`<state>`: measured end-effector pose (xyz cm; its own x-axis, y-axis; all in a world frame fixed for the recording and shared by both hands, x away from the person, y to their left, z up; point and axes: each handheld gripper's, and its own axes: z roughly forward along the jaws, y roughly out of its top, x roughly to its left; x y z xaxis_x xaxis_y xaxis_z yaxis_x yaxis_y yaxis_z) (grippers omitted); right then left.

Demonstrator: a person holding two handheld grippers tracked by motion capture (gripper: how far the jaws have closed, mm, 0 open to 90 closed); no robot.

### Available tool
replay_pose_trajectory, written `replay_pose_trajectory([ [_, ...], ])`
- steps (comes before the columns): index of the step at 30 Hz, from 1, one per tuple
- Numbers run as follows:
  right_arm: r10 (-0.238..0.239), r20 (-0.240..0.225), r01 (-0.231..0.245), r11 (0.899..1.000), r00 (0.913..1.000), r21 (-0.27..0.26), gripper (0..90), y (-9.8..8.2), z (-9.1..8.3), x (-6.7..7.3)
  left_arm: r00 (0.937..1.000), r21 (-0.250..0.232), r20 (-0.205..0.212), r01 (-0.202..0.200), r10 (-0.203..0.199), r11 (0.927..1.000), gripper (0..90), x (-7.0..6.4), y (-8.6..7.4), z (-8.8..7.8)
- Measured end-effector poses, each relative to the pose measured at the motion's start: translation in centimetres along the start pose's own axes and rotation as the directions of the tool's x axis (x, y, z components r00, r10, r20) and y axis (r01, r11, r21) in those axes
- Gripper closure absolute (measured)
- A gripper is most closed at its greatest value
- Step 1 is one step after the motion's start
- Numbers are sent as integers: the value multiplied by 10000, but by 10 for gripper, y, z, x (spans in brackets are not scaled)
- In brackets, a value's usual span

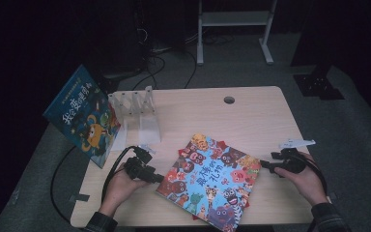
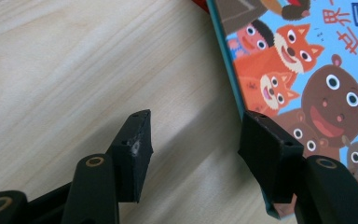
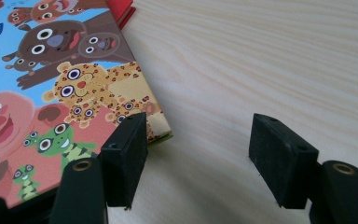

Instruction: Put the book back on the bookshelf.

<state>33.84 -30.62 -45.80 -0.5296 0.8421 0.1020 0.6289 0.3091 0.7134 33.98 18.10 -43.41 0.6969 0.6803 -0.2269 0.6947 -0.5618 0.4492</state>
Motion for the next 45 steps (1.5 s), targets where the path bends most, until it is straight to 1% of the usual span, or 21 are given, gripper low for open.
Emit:
replay_pose_trajectory([
  [3, 13, -71, -13, 10000, 10000, -76, 362, 5, 6, 0, 10000, -59, 67, -18, 18, 10000, 428, -3, 1, 1],
  [6, -42, -69, 42, 10000, 10000, -35, 364, 11, 11, 1, 9998, -59, 169, -114, 115, 9999, 428, -4, 2, 0],
  [9, -100, -89, 100, 9999, 9999, -35, 364, 16, 17, 2, 9997, -105, 233, -45, 48, 9999, 428, -5, 2, 2],
  [12, -143, -128, 142, 9999, 9998, -49, 369, 21, 23, 4, 9995, 11, 266, -167, 166, 9999, 425, -5, 2, 2],
  [14, -164, -214, 163, 9998, 9996, -69, 371, 23, 26, 5, 9995, 16, 285, -153, 152, 9999, 421, -5, 2, 3],
  [18, -301, -276, 302, 9995, 9992, 51, 372, 26, 31, 10, 9995, -21, 292, -100, 101, 9999, 406, -4, 2, 4],
  [19, -403, -288, 405, 9992, 9988, 74, 371, 26, 32, 11, 9995, -16, 296, -94, 95, 10000, 405, -4, 2, 4],
  [21, -570, -335, 577, 9981, 9978, 203, 368, 25, 30, 14, 9995, -46, 297, -75, 77, 10000, 396, -5, 2, 3],
  [24, -721, -633, 736, 9970, 9954, 221, 378, 18, 24, 17, 9995, -146, 293, -71, 76, 9999, 386, -4, 2, 1],
  [26, -765, -899, 781, 9968, 9930, 143, 388, 13, 17, 20, 9997, -236, 239, -5, 10, 9997, 368, -3, 1, 0],
  [27, -850, -993, 869, 9961, 9914, 154, 394, 10, 15, 22, 9998, -332, 213, 70, -63, 9994, 359, -2, 1, -1],
  [28, -860, -1083, 882, 9960, 9904, 162, 398, 8, 12, 24, 9998, -289, 209, 15, -9, 9996, 351, -1, 2, -2],
  [29, -933, -1159, 959, 9953, 9889, 165, 401, 7, 10, 27, 9997, -363, 206, 99, -91, 9993, 342, -1, 2, -2],
  [30, -1026, -1211, 1052, 9943, 9873, 157, 403, 5, 8, 29, 9998, -361, 187, 64, -57, 9993, 329, 0, 2, -3],
  [33, -1308, -1503, 1349, 9907, 9800, 178, 405, 0, 2, 38, 9997, -531, 206, 148, -138, 9985, 295, 0, 2, -3],
  [34, -1389, -1543, 1436, 9895, 9782, 193, 405, -2, 1, 41, 9997, -537, 202, 112, -101, 9985, 288, 1, 3, -3],
  [37, -1530, -1840, 1596, 9869, 9709, 215, 405, -7, -3, 48, 9995, -649, 253, 205, -189, 9977, 270, 1, 3, -3],
  [38, -1635, -1961, 1712, 9850, 9669, 226, 416, -8, -3, 50, 9995, -643, 257, 221, -204, 9977, 261, 1, 4, -4],
  [40, -1750, -1994, 1819, 9832, 9642, 167, 419, -8, -4, 52, 9996, -733, 236, 185, -168, 9971, 243, 1, 4, -3],
  [44, -1721, -2103, 1791, 9837, 9624, 146, 424, -7, -3, 51, 9993, -793, 370, 107, -77, 9968, 211, 0, 6, -3],
  [45, -1725, -2112, 1795, 9836, 9621, 144, 427, -7, -3, 51, 9991, -853, 406, 140, -105, 9963, 207, 0, 6, -2],
])
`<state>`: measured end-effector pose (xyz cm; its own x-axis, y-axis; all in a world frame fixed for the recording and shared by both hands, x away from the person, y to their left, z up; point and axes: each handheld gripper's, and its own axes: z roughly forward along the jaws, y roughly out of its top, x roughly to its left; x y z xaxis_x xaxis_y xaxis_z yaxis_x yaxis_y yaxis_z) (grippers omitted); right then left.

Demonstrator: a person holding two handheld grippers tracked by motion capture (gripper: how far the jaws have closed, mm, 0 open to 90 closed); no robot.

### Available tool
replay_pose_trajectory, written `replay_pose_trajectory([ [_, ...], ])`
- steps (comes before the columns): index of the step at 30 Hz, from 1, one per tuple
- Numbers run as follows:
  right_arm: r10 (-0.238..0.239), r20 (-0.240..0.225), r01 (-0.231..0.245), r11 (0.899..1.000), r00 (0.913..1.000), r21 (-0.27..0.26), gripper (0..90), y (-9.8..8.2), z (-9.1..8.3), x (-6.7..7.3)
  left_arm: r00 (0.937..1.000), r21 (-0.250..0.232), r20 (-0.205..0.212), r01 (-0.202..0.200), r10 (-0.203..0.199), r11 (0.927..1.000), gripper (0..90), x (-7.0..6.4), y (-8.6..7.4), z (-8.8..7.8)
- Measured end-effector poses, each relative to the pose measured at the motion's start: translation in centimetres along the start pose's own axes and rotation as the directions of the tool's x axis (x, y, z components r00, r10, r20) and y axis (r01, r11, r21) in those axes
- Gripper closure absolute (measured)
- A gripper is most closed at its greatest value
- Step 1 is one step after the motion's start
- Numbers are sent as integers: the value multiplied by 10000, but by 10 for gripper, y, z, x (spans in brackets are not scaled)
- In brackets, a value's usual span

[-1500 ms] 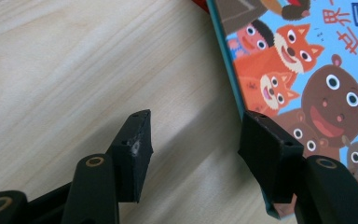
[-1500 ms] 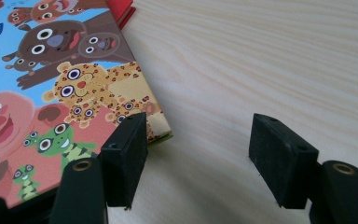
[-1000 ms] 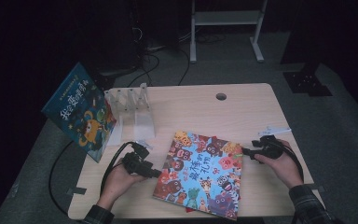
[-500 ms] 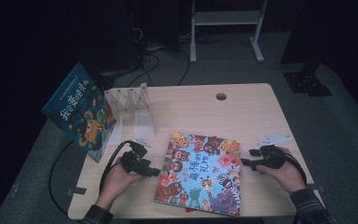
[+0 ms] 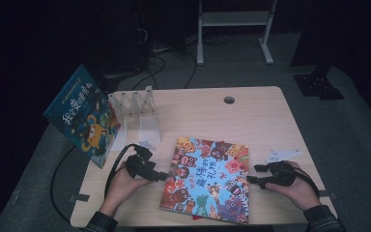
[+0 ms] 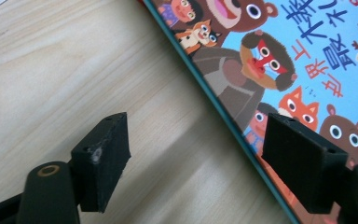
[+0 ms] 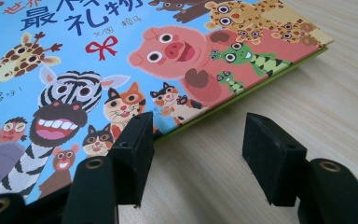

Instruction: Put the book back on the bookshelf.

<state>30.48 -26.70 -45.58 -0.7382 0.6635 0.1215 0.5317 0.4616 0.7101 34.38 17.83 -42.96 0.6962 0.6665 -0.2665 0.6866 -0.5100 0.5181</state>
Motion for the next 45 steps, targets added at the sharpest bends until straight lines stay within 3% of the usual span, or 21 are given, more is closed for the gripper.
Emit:
replay_pose_trajectory([
  [8, -254, -406, 252, 9997, 9989, -53, 420, 8, 11, 8, 9998, -73, 176, 2, -1, 10000, 180, 2, 2, 2],
  [20, -767, -867, 773, 9970, 9933, 44, 392, 23, 28, 22, 9991, -203, 401, 145, -137, 9997, 79, 21, 12, 7],
  [24, -980, -940, 989, 9951, 9907, 42, 375, 26, 30, 24, 9990, -490, 454, 72, -50, 9988, 77, 27, 19, 6],
  [30, -1188, -856, 1191, 9929, 9892, -13, 389, 26, 29, 27, 9993, -457, 375, 43, -26, 9989, 74, 35, 26, 12],
  [40, -1431, -1238, 1435, 9896, 9819, -59, 379, 27, 34, 30, 9990, -101, 454, 7, -2, 9999, 74, 41, 30, 24],
  [45, -1505, -1210, 1508, 9885, 9812, -69, 380, 27, 34, 30, 9985, -51, 553, 7, -4, 10000, 74, 43, 31, 28],
])
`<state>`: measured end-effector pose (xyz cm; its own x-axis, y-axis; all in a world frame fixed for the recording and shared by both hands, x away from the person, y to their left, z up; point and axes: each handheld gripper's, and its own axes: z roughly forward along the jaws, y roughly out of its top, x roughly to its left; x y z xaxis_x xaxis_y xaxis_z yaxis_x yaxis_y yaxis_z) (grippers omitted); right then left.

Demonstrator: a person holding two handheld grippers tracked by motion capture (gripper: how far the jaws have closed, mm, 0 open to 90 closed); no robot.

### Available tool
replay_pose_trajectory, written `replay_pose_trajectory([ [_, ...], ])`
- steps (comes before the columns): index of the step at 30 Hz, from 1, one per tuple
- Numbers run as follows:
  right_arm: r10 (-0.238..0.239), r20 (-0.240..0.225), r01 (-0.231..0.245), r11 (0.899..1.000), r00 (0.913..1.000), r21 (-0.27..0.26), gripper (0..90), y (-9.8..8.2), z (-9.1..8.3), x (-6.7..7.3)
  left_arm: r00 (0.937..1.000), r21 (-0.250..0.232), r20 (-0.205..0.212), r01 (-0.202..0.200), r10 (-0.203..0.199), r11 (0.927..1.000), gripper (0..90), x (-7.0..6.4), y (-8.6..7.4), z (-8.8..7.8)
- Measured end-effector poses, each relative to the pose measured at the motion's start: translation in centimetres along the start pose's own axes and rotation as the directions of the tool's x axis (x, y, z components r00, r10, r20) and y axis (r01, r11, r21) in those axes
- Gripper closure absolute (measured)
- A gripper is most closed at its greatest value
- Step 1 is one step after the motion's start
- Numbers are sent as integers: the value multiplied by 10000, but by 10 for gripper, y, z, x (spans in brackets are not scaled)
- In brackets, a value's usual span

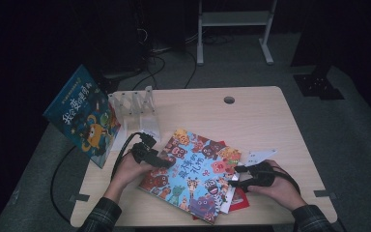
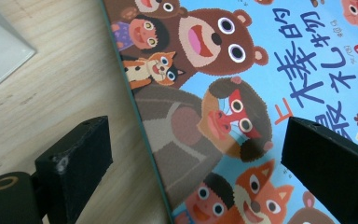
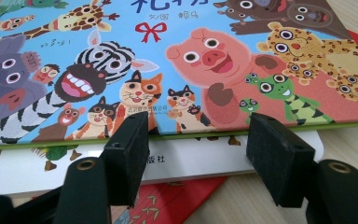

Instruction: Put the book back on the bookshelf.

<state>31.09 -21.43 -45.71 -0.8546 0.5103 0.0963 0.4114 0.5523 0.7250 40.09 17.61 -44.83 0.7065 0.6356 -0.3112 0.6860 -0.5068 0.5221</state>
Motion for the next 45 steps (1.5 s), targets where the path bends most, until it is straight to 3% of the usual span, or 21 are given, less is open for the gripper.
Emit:
replay_pose_trajectory([
  [8, -44, 9, 44, 10000, 10000, -5, 381, 0, 0, 0, 9997, 86, 229, -3, 1, 10000, 74, -1, 2, 7],
  [14, -61, 10, 61, 10000, 10000, -17, 380, 0, 0, 0, 9975, 198, 712, 17, -31, 9998, 74, -3, 4, 14],
  [17, -82, 15, 82, 10000, 10000, -19, 379, -1, 0, 1, 9976, 295, 686, -3, -17, 9996, 36, -5, 5, 16],
  [23, -283, 73, 283, 9996, 9996, 44, 356, -1, 1, 2, 9960, 433, 772, 413, -446, 9982, 52, -6, 10, 12],
  [28, -294, 73, 294, 9996, 9995, 58, 354, 0, 1, 2, 9941, 167, 946, 520, -534, 9985, 61, -5, 11, 6],
  [34, -316, 160, 315, 9995, 9994, 104, 340, 0, 1, 3, 9938, -735, 1094, 302, -221, 9968, 74, -12, 16, -12],
  [38, -305, 162, 303, 9995, 9994, 115, 338, 0, 1, 3, 9958, -745, 915, 66, 3, 9972, 73, -20, 20, -21],
  [45, -297, 170, 295, 9995, 9994, 132, 333, 0, 1, 3, 9935, -926, 1114, -120, 223, 9956, 73, -25, 26, -31],
])
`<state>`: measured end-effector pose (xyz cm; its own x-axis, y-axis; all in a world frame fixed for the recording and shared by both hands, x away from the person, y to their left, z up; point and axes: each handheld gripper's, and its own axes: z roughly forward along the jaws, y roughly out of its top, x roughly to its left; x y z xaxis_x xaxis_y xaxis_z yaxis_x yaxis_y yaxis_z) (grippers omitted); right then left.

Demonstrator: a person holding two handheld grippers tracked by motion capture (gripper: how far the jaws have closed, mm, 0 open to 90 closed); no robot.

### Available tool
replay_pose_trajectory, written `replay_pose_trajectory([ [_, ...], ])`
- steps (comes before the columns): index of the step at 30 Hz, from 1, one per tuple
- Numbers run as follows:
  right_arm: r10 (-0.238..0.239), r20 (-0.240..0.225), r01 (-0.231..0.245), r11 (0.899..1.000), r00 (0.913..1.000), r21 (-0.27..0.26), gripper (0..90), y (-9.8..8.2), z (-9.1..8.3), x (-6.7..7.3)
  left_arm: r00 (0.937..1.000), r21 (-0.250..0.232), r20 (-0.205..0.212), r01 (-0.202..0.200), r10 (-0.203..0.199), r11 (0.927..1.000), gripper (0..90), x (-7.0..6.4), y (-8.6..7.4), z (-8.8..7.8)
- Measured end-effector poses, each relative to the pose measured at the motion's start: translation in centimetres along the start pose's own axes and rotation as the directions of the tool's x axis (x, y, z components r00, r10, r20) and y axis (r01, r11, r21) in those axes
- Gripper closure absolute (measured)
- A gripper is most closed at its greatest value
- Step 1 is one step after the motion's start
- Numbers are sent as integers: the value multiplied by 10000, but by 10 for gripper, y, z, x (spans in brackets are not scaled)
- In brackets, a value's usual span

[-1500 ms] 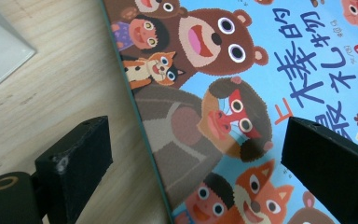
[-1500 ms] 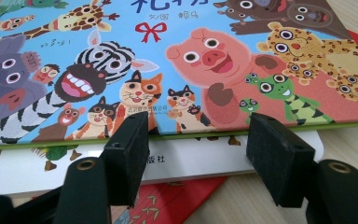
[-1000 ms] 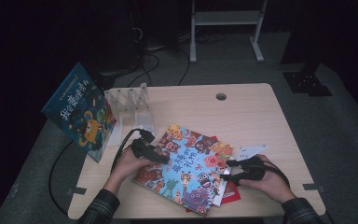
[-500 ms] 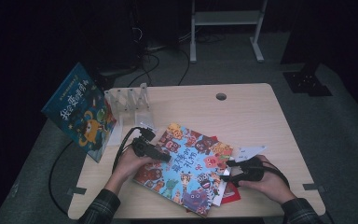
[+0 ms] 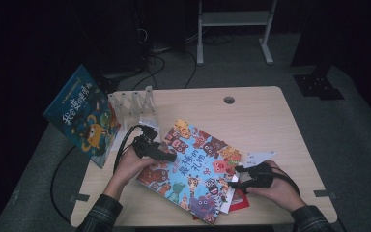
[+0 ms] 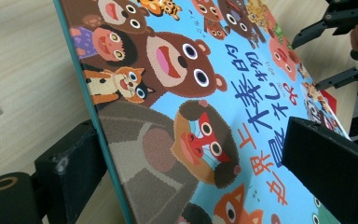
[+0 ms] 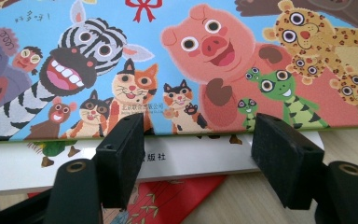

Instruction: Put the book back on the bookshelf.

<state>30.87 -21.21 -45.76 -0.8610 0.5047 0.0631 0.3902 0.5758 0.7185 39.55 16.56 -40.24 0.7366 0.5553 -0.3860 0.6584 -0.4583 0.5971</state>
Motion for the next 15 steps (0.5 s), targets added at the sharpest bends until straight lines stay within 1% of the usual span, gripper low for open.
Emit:
replay_pose_trajectory([
  [2, 48, 7, -48, 10000, 10000, -2, 330, 0, 0, 0, 9999, -138, 155, 48, -46, 9999, 74, 0, 1, -2],
  [3, 125, -13, -125, 9999, 9999, -15, 328, 0, 0, 0, 9999, -103, 148, 21, -19, 9999, 74, -1, 1, -3],
  [4, 129, -15, -129, 9999, 9999, -9, 327, 0, 0, 0, 9999, -11, 87, -79, 79, 10000, 74, -3, 3, -4],
  [7, 112, -10, -112, 9999, 9999, 11, 327, 0, 0, 0, 9999, 106, 47, -155, 154, 9998, 74, -6, 6, -7],
  [12, 216, -47, -216, 9998, 9998, 4, 327, 0, 0, 0, 9994, -150, 220, -278, 281, 9995, 75, -14, 12, -14],
  [15, 192, -57, -192, 9998, 9998, -3, 327, 0, 0, -1, 9987, -90, 293, -403, 405, 9991, 87, -18, 16, -17],
])
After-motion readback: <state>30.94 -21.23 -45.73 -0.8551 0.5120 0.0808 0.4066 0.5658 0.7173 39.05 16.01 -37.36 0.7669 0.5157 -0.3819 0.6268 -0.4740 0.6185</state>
